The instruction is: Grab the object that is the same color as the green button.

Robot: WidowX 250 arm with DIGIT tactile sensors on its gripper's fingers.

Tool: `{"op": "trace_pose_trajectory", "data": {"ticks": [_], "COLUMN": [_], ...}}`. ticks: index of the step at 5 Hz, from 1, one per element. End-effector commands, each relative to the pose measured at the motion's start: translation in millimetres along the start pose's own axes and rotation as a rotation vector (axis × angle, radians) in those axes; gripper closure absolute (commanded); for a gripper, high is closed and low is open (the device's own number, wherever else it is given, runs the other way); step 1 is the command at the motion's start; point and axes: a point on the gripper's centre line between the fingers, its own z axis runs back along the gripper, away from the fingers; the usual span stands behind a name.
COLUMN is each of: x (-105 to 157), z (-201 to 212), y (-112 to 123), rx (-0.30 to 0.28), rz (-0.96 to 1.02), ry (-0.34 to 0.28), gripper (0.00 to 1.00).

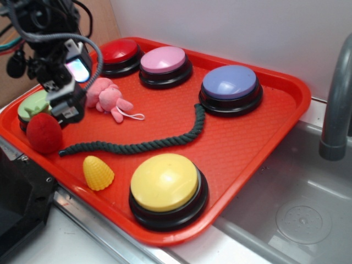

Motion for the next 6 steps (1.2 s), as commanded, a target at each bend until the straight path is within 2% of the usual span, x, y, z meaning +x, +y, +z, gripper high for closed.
{"op": "trace_pose_trajectory", "data": {"ticks": [1, 4, 6], "x": [12, 4, -2], "z": [-38, -84, -94], "y": [0, 3, 6], "rx": [0.017, 0.033, 0.026], "rz": [-0.052, -0.086, -0.096], "ry": [0.041, 0.088, 0.076], "gripper": [0.0, 0.0, 0.0]}}
